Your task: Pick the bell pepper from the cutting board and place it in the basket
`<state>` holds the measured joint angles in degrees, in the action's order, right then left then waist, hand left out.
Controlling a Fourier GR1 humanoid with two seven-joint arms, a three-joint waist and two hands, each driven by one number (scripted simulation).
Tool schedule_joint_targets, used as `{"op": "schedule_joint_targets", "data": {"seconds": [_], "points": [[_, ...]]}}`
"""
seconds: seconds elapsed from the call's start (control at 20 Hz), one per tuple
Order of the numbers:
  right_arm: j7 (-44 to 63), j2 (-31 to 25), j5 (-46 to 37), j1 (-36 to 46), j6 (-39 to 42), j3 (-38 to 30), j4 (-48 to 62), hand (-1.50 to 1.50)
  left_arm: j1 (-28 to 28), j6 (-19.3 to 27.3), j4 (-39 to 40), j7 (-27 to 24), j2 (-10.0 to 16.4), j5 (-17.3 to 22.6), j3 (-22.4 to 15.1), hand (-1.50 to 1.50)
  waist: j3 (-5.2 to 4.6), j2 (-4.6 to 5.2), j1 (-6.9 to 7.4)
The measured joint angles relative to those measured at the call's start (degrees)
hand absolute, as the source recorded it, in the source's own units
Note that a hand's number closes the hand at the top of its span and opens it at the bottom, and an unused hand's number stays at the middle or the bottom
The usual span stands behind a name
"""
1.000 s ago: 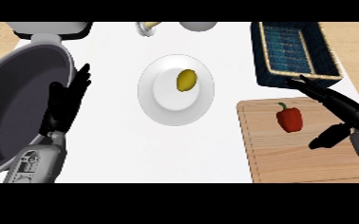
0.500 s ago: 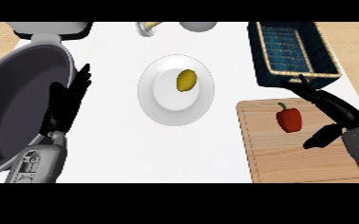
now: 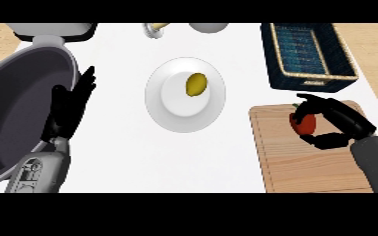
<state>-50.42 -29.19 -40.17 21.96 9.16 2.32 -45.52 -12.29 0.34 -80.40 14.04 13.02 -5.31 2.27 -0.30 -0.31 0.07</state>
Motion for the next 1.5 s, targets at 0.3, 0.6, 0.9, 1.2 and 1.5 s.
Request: {"op": "schedule_joint_targets", "data": {"seconds": [0.3,0.6,0.9,1.2,1.5], "points": [[22.0,6.0,-6.8,8.0,-4.1,1.5,0.7,1.5,-1.4,-0.3,0.8,-0.4,-0.9,-0.6,-1.0,0.0,-0.14,0.31,2.14],[51.3,13.8,-14.6,19.9,-4.4,3.2,4.8,1.5,-2.9,-1.4,1.1,-0.3,-1.3,-1.0,-2.6,0.0,-0.25,0.9,5.43],[73.5,23.3,-20.9,35.0,-4.5,4.5,11.2,1.5,-3.9,-1.6,1.9,-0.4,-1.4,-0.9,-2.4,0.0,0.08,1.32,5.5],[81.7,27.8,-14.6,45.0,-10.9,-0.8,13.3,1.5,-3.7,-1.4,1.7,-0.4,-1.6,-1.1,-2.3,0.0,0.26,1.32,4.94],[85.8,28.9,-9.3,53.9,-19.6,-5.5,10.0,1.5,-3.1,-1.3,2.7,-1.0,-1.1,-0.6,-1.0,0.0,0.26,0.94,3.52]]}}
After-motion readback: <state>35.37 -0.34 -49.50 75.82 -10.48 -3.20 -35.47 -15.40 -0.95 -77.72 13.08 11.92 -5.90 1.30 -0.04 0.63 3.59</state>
